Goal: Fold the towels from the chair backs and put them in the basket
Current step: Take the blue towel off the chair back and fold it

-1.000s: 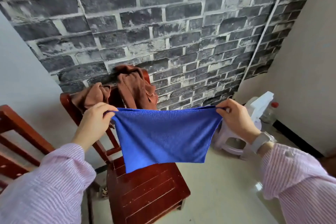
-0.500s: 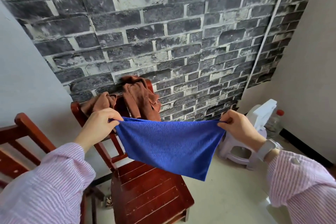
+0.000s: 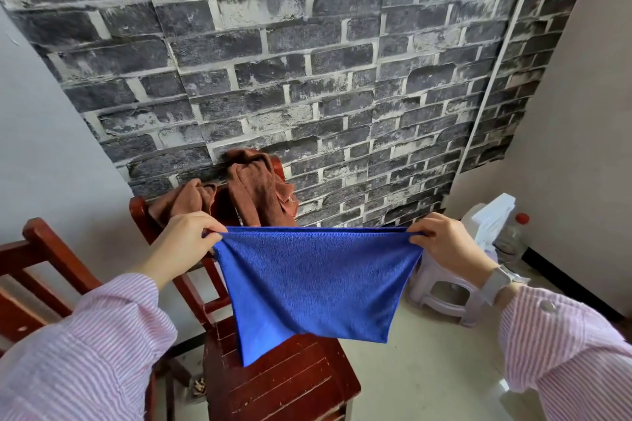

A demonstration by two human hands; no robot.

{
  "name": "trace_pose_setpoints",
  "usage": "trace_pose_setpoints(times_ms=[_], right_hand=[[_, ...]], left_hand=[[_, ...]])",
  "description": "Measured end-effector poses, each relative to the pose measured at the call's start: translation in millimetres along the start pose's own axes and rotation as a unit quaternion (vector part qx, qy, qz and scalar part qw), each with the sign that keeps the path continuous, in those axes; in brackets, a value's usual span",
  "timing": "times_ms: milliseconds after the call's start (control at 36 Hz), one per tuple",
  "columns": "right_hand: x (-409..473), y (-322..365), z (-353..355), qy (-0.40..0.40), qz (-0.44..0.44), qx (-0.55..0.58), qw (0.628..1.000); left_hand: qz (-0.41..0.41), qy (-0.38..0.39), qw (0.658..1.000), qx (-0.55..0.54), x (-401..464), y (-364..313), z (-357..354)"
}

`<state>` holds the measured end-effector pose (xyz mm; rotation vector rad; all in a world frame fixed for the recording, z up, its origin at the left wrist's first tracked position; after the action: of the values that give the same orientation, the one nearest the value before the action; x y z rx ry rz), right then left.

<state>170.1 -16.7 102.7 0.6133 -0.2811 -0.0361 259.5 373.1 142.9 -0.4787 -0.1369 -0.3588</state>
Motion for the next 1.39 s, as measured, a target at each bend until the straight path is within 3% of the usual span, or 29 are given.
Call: trace_pose_setpoints(times_ms=[306, 833, 917, 1083, 1389], right_hand=[[0, -7, 12, -0.001, 0.015, -0.046, 0.999], [0, -8, 9, 0.008, 0.045, -0.066, 0.997], [3, -10, 3, 0.013, 0.073, -0.096, 0.993], [13, -11, -12, 0.014, 0.033, -0.06, 0.998], [54, 7, -88, 0.03, 0.033, -0.049, 0.998]], left_hand=[[-0.003, 0.024, 1.0, -0.005, -4, 3, 2], [0.068, -0.038, 0.994, -0.071, -13, 16, -5], [0.062, -0.032, 0.996, -0.058, -13, 19, -7], [0.043, -0.036, 0.998, -0.002, -18, 34, -10], [0.183, -0.031, 0.983, 0.002, -25, 107, -42]])
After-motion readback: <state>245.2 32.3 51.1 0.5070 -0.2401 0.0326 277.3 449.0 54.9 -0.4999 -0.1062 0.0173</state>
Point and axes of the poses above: each hand's wrist, its own x-axis towards the middle knuckle, its own z-axis out of the back of the hand, y = z × x, the point moved 3 cm from there along x, towards the middle knuckle, and after that the axes turned 2 degrees about z, right-handed, at the moved point
